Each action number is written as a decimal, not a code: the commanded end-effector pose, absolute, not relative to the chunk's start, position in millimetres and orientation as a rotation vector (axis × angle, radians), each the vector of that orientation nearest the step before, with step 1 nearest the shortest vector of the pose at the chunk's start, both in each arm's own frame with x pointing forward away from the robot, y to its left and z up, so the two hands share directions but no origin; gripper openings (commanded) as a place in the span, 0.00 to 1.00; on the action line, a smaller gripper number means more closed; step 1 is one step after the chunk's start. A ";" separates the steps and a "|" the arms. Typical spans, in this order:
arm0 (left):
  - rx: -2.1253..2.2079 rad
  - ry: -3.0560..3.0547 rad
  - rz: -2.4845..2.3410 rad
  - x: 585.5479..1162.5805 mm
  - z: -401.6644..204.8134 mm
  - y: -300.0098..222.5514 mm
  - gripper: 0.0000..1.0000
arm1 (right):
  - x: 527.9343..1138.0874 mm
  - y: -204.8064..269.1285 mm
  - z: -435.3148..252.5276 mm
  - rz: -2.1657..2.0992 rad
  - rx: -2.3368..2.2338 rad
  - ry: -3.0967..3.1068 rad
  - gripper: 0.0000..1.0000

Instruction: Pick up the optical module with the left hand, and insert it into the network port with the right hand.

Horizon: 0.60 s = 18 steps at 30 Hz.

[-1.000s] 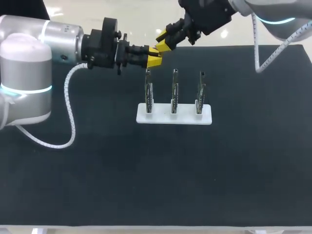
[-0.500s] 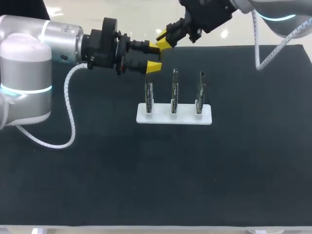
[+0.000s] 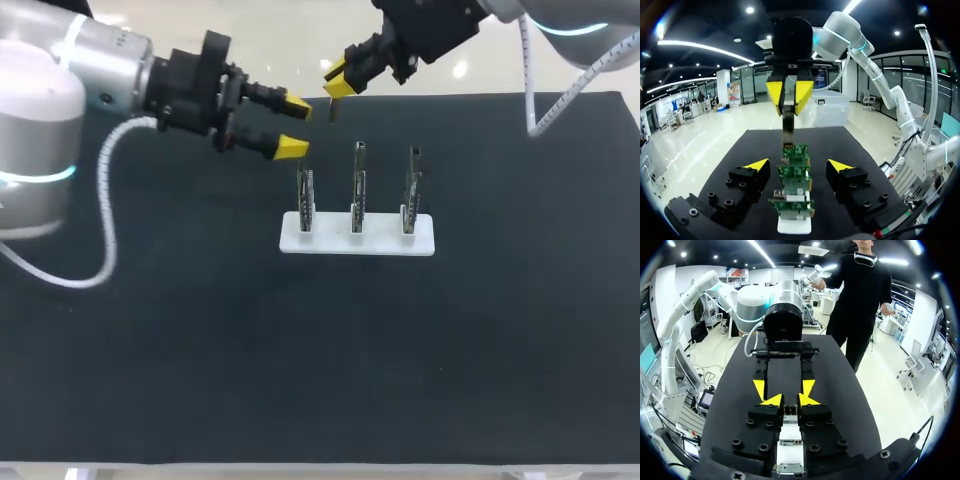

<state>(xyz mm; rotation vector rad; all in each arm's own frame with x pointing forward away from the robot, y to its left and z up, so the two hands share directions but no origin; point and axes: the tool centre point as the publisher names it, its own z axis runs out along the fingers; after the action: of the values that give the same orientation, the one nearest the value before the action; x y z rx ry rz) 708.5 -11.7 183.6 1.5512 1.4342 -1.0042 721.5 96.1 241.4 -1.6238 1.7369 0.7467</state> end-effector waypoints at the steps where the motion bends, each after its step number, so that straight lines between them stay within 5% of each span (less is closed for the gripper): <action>1: 1.648 1.506 -0.968 711.9 188.9 25.0 1.00 | 727.0 96.5 242.4 0.752 -1.635 1.737 0.00; 18: 1.806 1.554 -0.928 719.4 193.1 98.6 1.00 | 740.5 94.5 246.5 0.750 -1.676 1.731 0.00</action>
<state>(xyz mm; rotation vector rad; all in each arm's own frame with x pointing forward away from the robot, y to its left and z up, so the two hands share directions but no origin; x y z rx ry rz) 714.6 90.3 186.5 1.7834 1.5692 -0.9016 733.9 92.6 246.0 -1.6662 1.7323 0.7386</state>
